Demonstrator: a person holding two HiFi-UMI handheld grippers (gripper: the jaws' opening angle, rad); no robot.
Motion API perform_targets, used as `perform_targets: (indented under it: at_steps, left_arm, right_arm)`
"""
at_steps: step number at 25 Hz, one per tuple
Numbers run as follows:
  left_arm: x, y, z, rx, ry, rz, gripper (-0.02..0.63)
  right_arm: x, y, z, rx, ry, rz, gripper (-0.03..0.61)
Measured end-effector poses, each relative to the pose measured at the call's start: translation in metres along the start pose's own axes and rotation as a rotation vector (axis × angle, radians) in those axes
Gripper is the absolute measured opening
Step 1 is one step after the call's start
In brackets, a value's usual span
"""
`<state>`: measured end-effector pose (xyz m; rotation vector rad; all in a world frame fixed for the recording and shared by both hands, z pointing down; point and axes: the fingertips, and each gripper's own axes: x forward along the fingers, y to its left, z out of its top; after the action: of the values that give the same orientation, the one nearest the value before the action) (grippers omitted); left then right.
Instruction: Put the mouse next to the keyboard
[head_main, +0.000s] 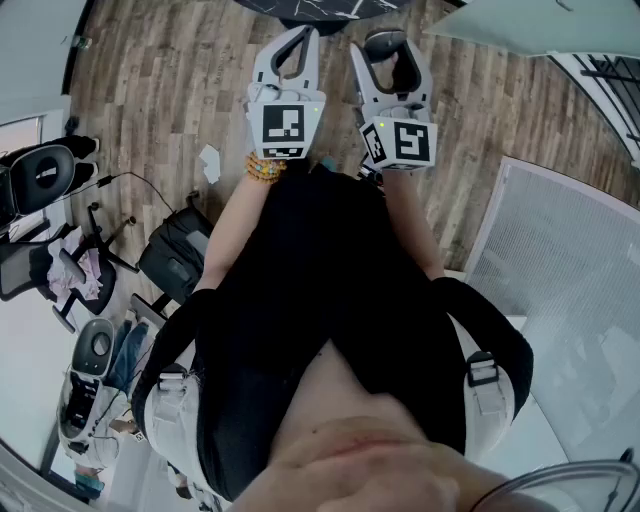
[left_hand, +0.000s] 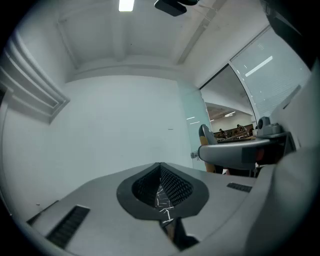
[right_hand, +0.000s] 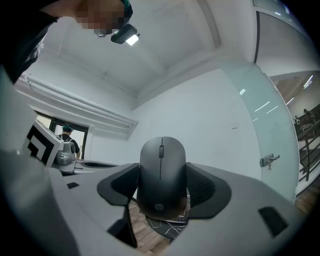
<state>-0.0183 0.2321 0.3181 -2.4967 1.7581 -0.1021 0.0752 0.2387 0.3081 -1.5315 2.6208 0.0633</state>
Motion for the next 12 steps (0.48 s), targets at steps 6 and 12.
perform_targets:
  at_steps: [6, 12]
  left_arm:
    - [-0.009, 0.018, -0.001, -0.015, -0.021, 0.002, 0.014]
    - [-0.005, 0.032, -0.002, -0.061, -0.035, -0.007, 0.014]
  right_arm:
    - [0.008, 0.012, -0.003, 0.011, 0.021, -0.043, 0.287]
    - [0.026, 0.021, 0.000, -0.030, 0.043, -0.054, 0.287]
